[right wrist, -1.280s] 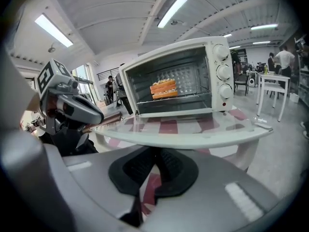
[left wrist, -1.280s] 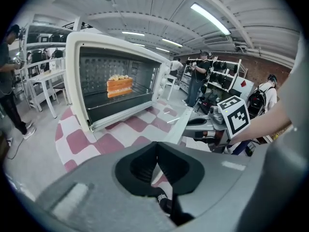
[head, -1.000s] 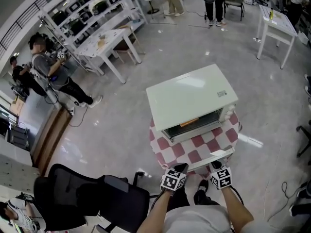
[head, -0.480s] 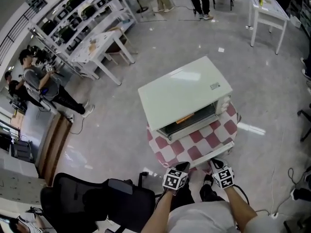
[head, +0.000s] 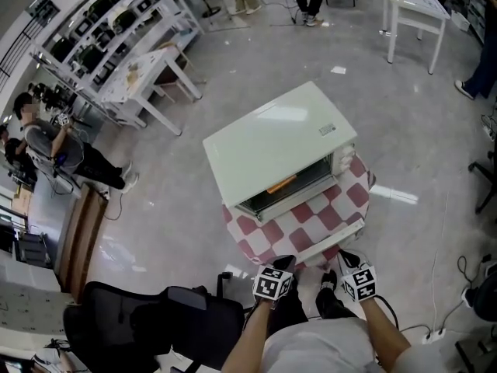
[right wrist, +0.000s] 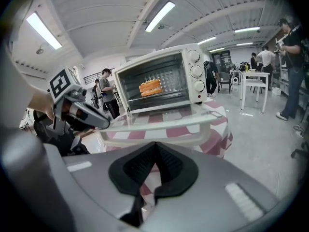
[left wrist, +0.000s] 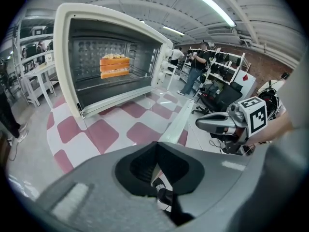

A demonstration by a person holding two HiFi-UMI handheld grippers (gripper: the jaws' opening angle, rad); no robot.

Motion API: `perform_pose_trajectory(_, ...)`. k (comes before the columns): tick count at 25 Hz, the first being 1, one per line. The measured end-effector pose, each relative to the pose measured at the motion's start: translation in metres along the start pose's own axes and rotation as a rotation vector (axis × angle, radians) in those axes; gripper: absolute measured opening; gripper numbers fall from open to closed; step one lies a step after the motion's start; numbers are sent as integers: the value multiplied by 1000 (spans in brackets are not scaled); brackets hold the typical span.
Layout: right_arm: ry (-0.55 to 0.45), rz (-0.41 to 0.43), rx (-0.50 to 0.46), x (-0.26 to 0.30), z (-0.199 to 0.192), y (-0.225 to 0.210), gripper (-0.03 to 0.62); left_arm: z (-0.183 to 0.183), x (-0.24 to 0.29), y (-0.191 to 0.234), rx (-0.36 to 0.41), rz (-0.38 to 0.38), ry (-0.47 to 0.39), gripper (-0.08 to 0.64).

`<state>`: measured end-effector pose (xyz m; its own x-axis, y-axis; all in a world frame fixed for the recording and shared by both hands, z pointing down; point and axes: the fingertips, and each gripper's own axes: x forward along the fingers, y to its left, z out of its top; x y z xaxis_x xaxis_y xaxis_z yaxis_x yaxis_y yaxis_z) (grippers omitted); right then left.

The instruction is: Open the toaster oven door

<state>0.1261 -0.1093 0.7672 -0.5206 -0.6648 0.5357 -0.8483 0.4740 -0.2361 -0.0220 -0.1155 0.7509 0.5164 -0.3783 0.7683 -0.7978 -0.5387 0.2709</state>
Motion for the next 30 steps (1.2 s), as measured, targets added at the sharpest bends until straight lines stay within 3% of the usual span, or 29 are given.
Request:
perform_pose_trajectory(8, -11, -17, 32, 3, 29, -14, 0, -7, 8, 1, -31, 26, -6, 2)
perform_pose_trajectory(17, 69, -21, 15, 8, 28, -22, -2, -17, 14, -2, -73, 35, -9, 2)
perform_pose_trajectory(30, 21, -85, 88, -23, 27, -7, -2, -4, -1, -9, -23, -39, -71, 3)
